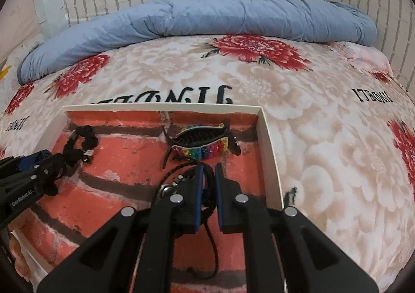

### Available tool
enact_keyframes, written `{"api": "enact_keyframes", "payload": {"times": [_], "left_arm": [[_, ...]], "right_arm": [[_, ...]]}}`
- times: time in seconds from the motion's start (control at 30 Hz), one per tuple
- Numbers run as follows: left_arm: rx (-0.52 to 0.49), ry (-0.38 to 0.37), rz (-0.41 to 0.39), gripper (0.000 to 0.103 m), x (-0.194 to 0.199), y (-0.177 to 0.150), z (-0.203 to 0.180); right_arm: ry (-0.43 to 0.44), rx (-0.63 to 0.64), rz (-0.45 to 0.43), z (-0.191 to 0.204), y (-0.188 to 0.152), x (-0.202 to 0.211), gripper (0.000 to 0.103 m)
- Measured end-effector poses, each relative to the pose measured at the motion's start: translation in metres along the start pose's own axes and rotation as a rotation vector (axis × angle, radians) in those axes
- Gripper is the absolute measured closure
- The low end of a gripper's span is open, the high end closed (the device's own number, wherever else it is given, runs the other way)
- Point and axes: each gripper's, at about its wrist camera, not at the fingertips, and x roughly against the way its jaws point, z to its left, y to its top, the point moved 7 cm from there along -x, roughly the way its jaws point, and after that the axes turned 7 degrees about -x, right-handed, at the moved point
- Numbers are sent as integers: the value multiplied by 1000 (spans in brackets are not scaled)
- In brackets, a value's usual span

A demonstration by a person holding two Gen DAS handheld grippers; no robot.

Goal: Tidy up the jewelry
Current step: 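Carry the claw clip in the left tool while the right tool carries the cord bracelet to the tray, then open the left tool over the tray while the right tool releases the cord bracelet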

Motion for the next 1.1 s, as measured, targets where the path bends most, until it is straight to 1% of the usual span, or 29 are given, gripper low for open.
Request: {"api": "enact_keyframes", "payload": {"times": [0.07, 0.13, 0.3, 0.37, 0.43, 0.47, 0.6, 0.63, 0.67, 0.7, 0.73, 0.77, 0.8, 0.83, 0.87, 0.9, 0.97, 1.03, 1.07, 1.1], "left_arm": [[0, 8, -2, 68, -3, 2, 1], [1, 10, 7, 67, -6, 4, 2], [8, 2, 31, 67, -12, 1, 2], [0, 5, 32, 64, -12, 0, 1], [-14, 25, 31, 54, -9, -1, 2], [-19, 37, 25, 52, -7, -1, 3], [-30, 41, 7, 47, 7, 0, 6], [-33, 43, 3, 45, 10, 1, 6], [-33, 45, -5, 43, 15, 1, 8], [-32, 47, -16, 36, 23, 2, 10], [-32, 50, -23, 28, 28, 2, 11], [-34, 58, -34, 25, 36, 2, 13], [-37, 69, -43, 20, 42, 2, 15], [-40, 81, -53, 17, 48, 1, 17], [-42, 90, -59, 17, 53, 1, 20], [-40, 95, -60, 16, 60, -1, 22], [-29, 96, -67, 13, 74, -4, 27], [-27, 97, -84, 8, 88, -9, 32], [-29, 107, -95, 5, 98, -12, 35], [-31, 112, -99, 5, 102, -14, 37]], "right_arm": [[-3, -10, 12, -2, 1, -4, 94], [-1, -4, 46, -1, -1, -9, 94], [-9, -16, 76, -3, -6, -16, 94], [5, -29, 84, -4, -7, -17, 93], [16, -38, 84, -5, -7, -15, 93], [17, -37, 82, -5, -7, -14, 93], [17, -20, 72, -3, -6, -5, 92], [24, -21, 72, -3, -5, -2, 90], [29, -21, 67, -3, -5, 2, 86], [31, -19, 55, -2, -4, 8, 70], [32, -17, 46, -2, -3, 13, 63], [32, -14, 36, -2, -3, 18, 56], [32, -6, 30, -2, -2, 26, 55], [31, -4, 27, -1, -2, 29, 54], [30, -2, 24, -1, -2, 34, 49], [26, -5, 16, -2, -2, 42, 41], [15, -14, -4, -4, -2, 56, 33], [10, -13, -19, -5, -3, 67, 26], [4, -9, -25, -5, -5, 73, 25], [-1, -1, -28, -5, -7, 80, 25]]}}
